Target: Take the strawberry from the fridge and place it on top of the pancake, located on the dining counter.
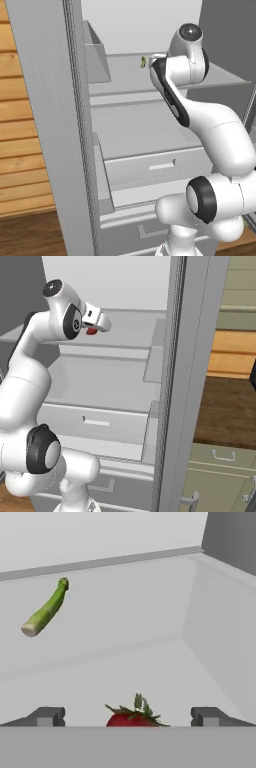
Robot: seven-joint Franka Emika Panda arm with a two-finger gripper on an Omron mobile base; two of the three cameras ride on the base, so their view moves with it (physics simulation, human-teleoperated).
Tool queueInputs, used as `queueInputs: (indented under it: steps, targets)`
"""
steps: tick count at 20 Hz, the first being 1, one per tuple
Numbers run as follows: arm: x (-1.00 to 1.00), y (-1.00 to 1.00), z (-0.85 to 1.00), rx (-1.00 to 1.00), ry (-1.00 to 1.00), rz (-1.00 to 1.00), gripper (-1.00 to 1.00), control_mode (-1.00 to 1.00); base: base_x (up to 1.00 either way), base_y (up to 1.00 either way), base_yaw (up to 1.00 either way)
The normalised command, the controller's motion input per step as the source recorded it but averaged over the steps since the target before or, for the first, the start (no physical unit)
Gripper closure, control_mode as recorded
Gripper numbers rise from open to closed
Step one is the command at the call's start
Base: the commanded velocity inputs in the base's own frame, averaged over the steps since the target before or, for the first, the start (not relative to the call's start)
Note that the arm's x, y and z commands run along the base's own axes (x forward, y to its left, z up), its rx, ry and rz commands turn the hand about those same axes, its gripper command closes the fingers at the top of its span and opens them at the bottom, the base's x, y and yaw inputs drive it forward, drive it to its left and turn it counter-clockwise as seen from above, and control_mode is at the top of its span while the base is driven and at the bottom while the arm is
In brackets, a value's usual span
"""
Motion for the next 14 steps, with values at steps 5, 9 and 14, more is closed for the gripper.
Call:
queueInputs:
  steps: [5, 9, 14]
  targets:
    - [0.0, 0.0, 0.0, 0.0, 0.05, 0.0, -1.0, -1.0, 0.0, 0.0, 0.0]
    - [0.0, 0.0, -0.01, 0.0, 0.03, 0.0, -1.0, -1.0, 0.0, 0.0, 0.0]
    - [0.0, 0.0, -0.17, 0.0, 0.07, 0.0, -1.0, -1.0, 0.0, 0.0, 0.0]
